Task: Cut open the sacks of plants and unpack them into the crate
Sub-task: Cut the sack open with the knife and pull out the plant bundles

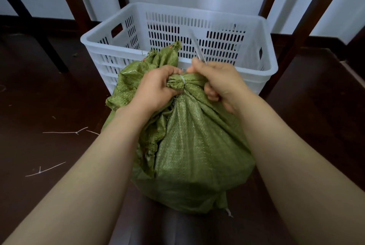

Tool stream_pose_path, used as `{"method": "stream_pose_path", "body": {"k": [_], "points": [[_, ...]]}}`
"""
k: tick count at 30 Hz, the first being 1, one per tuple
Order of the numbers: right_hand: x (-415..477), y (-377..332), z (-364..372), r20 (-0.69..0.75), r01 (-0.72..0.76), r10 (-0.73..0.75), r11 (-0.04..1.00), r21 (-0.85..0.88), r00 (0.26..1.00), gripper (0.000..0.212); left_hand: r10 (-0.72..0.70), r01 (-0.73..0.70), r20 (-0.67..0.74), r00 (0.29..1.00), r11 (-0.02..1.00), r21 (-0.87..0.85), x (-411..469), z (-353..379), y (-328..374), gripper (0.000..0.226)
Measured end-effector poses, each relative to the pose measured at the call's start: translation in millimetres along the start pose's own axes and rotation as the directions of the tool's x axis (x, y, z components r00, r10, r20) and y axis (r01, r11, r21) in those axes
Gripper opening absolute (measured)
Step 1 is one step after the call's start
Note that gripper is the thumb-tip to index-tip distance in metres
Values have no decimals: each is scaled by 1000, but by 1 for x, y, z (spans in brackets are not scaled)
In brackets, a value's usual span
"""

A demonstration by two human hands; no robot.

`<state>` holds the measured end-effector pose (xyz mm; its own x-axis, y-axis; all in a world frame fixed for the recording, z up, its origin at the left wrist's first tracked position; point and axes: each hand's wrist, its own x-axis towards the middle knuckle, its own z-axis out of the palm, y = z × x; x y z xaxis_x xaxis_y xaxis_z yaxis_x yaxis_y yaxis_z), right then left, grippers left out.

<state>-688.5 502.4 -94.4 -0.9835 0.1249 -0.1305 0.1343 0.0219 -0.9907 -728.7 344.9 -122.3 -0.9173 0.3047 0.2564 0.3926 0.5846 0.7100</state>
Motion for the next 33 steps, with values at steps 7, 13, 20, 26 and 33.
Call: {"method": "stream_pose_path", "body": {"k": [7, 13, 20, 26, 33], "points": [[5, 23, 3, -75, -57, 57, 998, -8, 996, 15, -42, 59, 174, 984, 994, -93, -5, -3, 9, 50], [0, 18, -3, -60, -64, 69, 995, 79, 996, 20, -33, 45, 177, 984, 997, -62, -12, 6, 3, 46], [-5, -3, -18, -51, 48, -48, 999, -3, 998, 36, -72, 79, 62, 995, 990, -121, -3, 10, -2, 32], [-9, 13, -18, 90, -114, 114, 993, 0, 989, 28, -94, 116, 103, 990, 966, -232, -5, 3, 0, 33], [-11, 12, -11, 99, -117, 118, 993, -13, 988, 19, -122, 120, 1, 993, 974, -192, -5, 8, 1, 23]]}}
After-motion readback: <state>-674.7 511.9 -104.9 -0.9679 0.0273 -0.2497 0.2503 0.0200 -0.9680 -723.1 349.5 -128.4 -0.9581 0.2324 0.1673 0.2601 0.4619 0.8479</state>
